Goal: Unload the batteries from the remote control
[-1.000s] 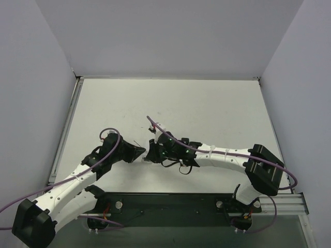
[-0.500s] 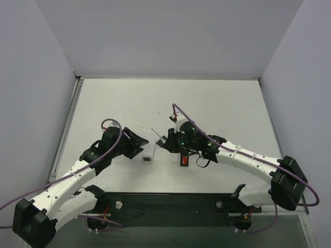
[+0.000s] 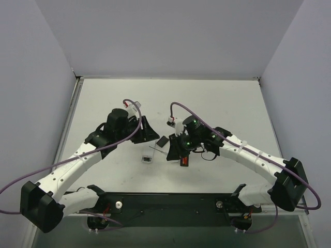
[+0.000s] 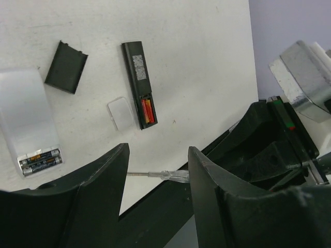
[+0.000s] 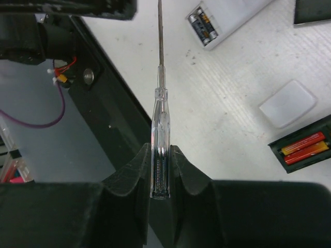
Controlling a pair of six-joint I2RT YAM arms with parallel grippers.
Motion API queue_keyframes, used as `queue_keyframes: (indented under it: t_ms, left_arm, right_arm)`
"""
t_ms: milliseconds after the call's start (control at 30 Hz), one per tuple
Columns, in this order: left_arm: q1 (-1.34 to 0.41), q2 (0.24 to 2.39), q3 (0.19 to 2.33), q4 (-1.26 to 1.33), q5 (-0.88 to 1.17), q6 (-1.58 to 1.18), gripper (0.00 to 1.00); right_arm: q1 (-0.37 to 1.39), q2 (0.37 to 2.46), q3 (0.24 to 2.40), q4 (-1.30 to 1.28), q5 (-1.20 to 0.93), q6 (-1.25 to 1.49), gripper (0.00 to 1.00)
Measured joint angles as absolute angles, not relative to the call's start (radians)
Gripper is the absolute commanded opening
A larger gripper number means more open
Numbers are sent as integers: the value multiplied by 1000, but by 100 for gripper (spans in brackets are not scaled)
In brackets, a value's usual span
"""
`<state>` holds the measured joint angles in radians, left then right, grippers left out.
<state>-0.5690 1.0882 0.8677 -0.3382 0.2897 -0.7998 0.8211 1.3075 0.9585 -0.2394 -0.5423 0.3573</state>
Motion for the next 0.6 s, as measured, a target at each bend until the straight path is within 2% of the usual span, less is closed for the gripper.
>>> queue_keyframes:
  t_ms: [367,600]
  left_arm:
    - [-569,1204,925,-329,715,-544,54]
    - [-569,1203,925,-283,883,-493,52]
  right_arm:
    - [764,1276,984,-323,-702,289,0]
    - [707,1195,956,-329,-820,266,0]
